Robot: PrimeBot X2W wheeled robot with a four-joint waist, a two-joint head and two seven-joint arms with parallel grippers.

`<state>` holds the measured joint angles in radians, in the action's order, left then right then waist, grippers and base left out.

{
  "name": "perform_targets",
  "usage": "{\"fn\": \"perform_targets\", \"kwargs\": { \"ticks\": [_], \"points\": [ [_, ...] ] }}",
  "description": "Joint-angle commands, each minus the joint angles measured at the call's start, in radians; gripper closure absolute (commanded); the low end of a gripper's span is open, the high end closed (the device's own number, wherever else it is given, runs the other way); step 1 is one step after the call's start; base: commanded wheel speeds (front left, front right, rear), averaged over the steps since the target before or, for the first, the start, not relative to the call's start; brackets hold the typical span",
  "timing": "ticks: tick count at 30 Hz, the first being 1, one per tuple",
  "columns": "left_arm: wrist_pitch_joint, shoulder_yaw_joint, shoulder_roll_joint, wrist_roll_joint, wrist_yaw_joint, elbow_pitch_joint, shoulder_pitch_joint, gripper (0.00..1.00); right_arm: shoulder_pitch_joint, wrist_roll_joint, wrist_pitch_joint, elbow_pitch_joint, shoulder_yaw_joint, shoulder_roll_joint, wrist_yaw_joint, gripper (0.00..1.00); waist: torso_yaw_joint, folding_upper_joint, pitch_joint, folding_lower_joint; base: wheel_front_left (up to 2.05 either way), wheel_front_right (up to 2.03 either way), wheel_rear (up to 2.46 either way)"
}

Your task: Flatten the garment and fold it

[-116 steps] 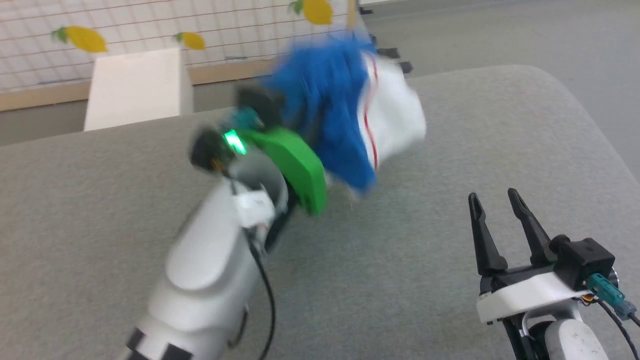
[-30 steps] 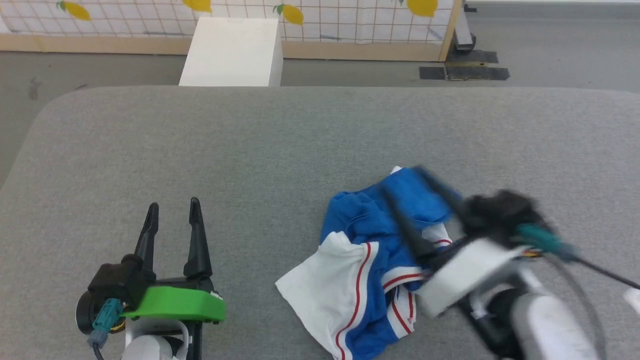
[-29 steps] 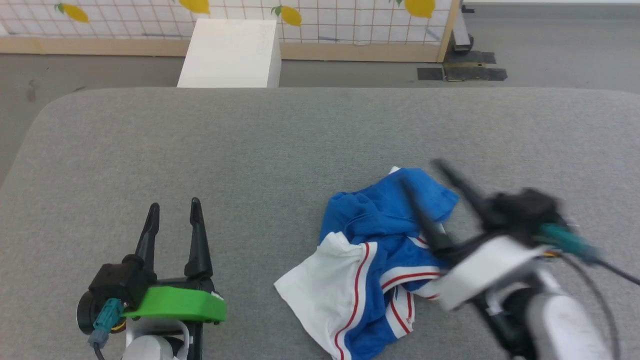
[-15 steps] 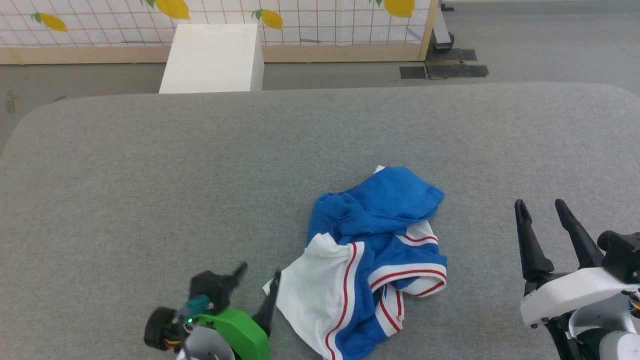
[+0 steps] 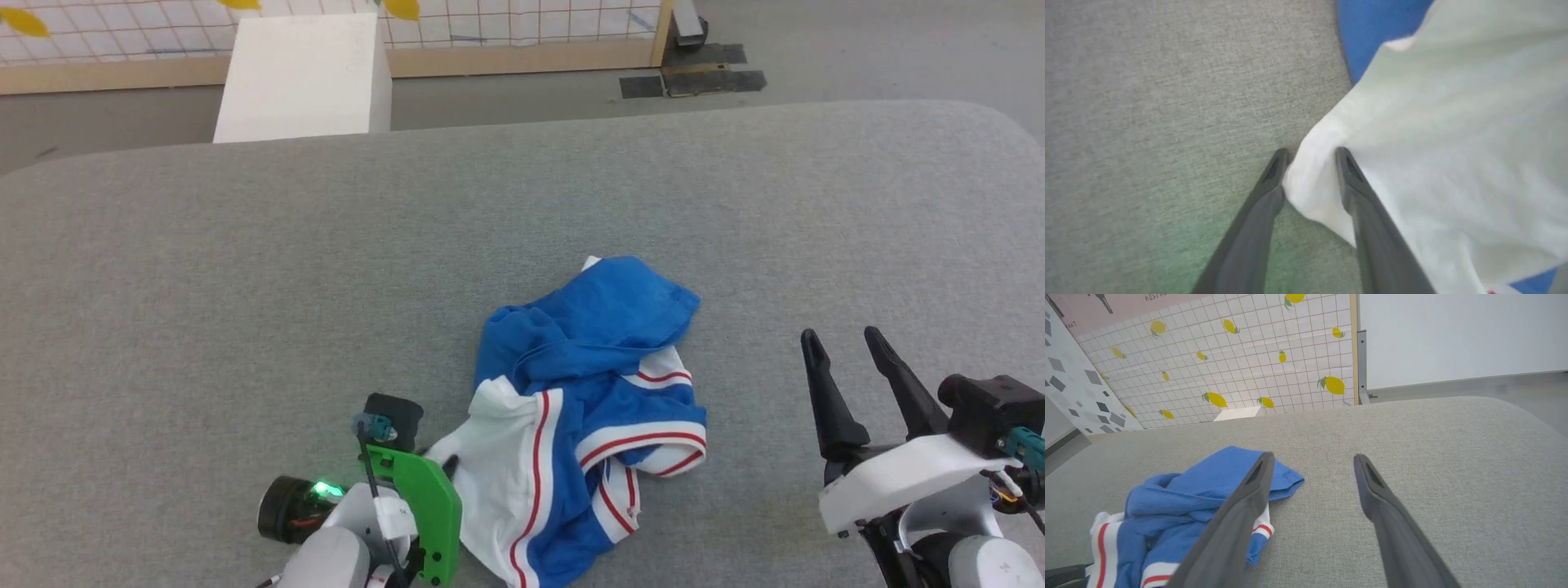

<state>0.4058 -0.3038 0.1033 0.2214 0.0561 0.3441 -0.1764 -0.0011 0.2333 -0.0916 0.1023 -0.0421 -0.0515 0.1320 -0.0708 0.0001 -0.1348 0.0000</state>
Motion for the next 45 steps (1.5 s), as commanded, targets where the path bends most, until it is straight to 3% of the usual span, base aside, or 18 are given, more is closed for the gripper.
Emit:
{"fn": "perform_targets", "kwargs": {
  "ticks": [1,4,11,17,20,21,22,26,32,35,39,45],
  "points": [
    [0.018,-0.014,0.002,0.006,0.009,0.024,0.028,1.00,-0.010,0.005,0.007,-0.003,0.000,0.001,-0.001,0.00,-0.001,-0.0001,0.004,0.0000,0.00,0.00,0.00],
    [-0.048,0.024,0.018,0.010,-0.026,-0.015,0.041,1.00,-0.003,0.007,0.007,-0.005,-0.007,0.001,-0.001,0.00,0.008,-0.0001,0.014,0.0000,0.00,0.00,0.00],
    [-0.244,0.229,0.051,0.073,-0.167,-0.089,0.091,1.00,0.006,0.006,0.003,-0.005,-0.027,0.001,-0.001,0.00,0.044,-0.0001,0.036,0.0000,0.00,0.00,0.00],
    [-0.280,0.349,0.063,0.120,-0.258,-0.071,0.157,1.00,0.013,0.009,-0.004,-0.007,-0.032,0.001,-0.001,0.00,0.074,-0.0001,0.050,0.0000,0.00,0.00,0.00],
    [-0.278,0.374,0.057,0.136,-0.283,-0.049,0.178,1.00,0.013,0.010,-0.007,-0.008,-0.031,0.001,-0.001,0.00,0.083,-0.0001,0.053,0.0000,0.00,0.00,0.00],
    [-0.274,0.378,0.054,0.141,-0.288,-0.042,0.182,0.56,0.013,0.010,-0.008,-0.008,-0.029,0.001,-0.001,0.00,0.086,-0.0001,0.054,0.0000,0.00,0.00,0.00],
    [-0.272,0.379,0.053,0.145,-0.288,-0.038,0.183,0.00,0.013,0.010,-0.008,-0.008,-0.029,0.001,-0.001,0.00,0.088,-0.0001,0.055,0.0000,0.00,0.00,0.00],
    [-0.344,0.374,0.043,0.163,-0.244,-0.062,0.185,0.00,0.015,0.013,-0.008,-0.008,-0.027,0.001,-0.001,0.00,0.093,-0.0001,0.056,0.0000,0.00,0.00,0.00],
    [-0.559,0.355,0.032,0.140,-0.189,-0.151,0.191,0.00,0.020,0.013,0.001,-0.012,-0.034,0.001,-0.001,0.00,0.092,-0.0001,0.059,0.0000,0.00,0.00,0.00],
    [-0.601,0.326,0.036,0.113,-0.171,-0.177,0.202,0.00,0.022,0.005,0.004,-0.011,-0.040,0.001,-0.001,0.00,0.100,-0.0001,0.057,0.0000,0.00,0.00,0.00],
    [-0.572,0.283,0.060,0.074,-0.160,-0.191,0.222,0.00,0.020,-0.006,-0.003,-0.006,-0.042,0.001,-0.001,0.00,0.120,-0.0001,0.049,0.0000,0.00,0.00,0.00],
    [-0.399,0.258,0.131,0.063,-0.137,-0.199,0.224,0.00,0.005,-0.014,-0.018,0.008,-0.033,0.001,-0.001,0.00,0.141,-0.0001,0.027,0.0000,0.00,0.00,0.00]
  ]
}}
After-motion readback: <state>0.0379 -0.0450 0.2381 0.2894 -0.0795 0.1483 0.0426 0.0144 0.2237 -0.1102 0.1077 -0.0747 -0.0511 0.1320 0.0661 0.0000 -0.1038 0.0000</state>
